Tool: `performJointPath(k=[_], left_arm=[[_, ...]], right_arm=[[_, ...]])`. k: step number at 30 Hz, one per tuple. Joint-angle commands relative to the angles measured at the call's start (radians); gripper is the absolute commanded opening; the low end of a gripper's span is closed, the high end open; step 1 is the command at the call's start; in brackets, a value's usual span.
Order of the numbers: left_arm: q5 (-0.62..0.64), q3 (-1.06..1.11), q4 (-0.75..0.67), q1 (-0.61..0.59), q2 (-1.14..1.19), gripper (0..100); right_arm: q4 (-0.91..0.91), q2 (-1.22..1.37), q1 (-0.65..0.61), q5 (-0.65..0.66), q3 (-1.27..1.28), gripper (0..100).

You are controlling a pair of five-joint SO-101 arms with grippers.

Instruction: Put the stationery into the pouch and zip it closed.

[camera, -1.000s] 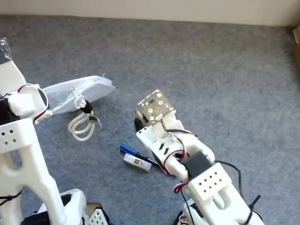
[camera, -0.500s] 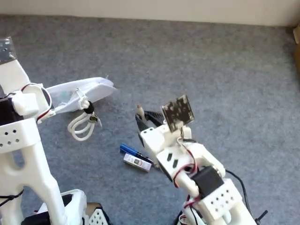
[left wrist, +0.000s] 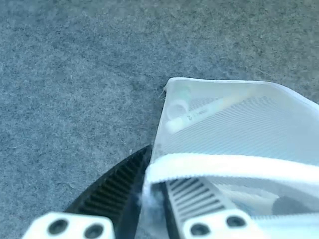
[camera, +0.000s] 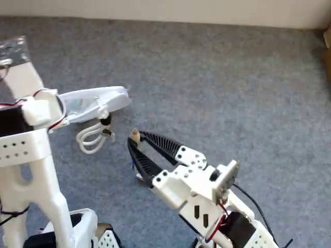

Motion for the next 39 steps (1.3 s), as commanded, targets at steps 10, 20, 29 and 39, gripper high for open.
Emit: performJointPath(k=[10, 20, 29, 39], left_arm=[[0.012, -0.028, -0.008, 0.150, 0.019, 1], [0.012, -0.027, -0.008, 0.147, 0.021, 1], [0.012, -0.025, -0.008, 0.147, 0.021, 1], [0.012, -0.025, -0.008, 0.147, 0.021, 1]], right_arm=[[-0.223, -0.077, -0.036, -0.002, -0.008, 0.5], [-0.406, -0.074, -0.036, -0.002, -0.008, 0.5], [-0.475, 0.154, -0.033, -0.002, -0.180, 0.5], [-0.532, 0.504, -0.031, -0.002, -0.415, 0.5]])
